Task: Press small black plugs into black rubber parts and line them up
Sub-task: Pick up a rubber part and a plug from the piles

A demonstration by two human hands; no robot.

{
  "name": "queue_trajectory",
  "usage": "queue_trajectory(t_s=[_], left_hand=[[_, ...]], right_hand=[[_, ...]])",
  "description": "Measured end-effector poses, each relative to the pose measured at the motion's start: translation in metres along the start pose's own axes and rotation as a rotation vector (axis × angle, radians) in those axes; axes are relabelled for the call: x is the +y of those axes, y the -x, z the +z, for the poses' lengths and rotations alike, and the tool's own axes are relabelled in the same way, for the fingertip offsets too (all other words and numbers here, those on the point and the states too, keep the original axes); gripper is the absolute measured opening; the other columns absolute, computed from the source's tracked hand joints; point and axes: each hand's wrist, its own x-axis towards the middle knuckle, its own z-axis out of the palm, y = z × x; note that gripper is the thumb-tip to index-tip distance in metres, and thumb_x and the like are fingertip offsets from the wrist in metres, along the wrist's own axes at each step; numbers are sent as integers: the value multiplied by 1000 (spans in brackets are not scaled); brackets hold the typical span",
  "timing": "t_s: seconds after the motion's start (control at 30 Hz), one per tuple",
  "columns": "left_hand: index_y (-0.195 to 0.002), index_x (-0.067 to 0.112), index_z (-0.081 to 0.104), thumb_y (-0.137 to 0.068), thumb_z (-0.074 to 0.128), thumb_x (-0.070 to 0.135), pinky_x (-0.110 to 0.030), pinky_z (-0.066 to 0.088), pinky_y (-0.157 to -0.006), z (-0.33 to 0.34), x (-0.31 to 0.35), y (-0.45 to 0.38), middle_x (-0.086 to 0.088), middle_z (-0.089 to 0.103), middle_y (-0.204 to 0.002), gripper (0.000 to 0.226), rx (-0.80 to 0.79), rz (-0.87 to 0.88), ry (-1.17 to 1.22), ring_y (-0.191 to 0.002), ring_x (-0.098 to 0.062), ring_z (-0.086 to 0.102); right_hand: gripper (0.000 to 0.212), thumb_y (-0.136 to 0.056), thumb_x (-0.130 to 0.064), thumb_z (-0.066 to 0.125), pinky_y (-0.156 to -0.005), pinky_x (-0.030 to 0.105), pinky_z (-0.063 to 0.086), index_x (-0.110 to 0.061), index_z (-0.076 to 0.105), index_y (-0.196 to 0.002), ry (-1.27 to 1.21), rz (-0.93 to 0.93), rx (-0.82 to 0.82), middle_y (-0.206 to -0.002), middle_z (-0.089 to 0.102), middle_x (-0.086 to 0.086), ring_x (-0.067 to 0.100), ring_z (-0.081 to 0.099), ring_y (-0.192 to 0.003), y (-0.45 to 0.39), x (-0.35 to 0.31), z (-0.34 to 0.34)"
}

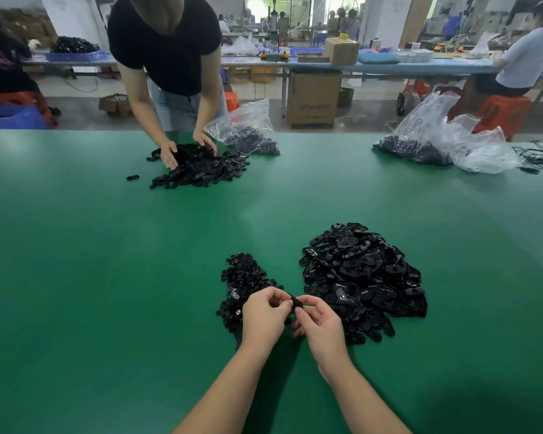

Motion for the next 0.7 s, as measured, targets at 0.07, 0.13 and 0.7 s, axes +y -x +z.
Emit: queue_trajectory(t_s=[0.07,0.13,0.7], left_hand=[[-77,22,73,-84,76,14,-19,50,-62,-1,-1,-2,5,71,-72,11,-1,16,-40,-67,-8,64],[-77,24,72,-83,77,15,-13,44,-60,-3,-2,-3,8,70,-74,12,-4,36,-62,-68,-5,62],[-85,13,76,-86,74,4,-28,58,-59,-7,-6,-6,-5,73,-69,10,-185,-62,134,-61,-15,70]], right_hand=[[16,-97,4,60,-55,27,53,-7,65,-107,8,-2,-9,-74,72,8,15,62,-60,0,0,0],[16,-97,4,59,-55,26,53,-7,65,-107,7,0,-12,-73,70,9,14,61,-60,0,0,0],[12,-99,0,59,-52,24,49,-7,68,-105,0,4,-4,-69,65,4,11,57,-58,-3,3,-2]])
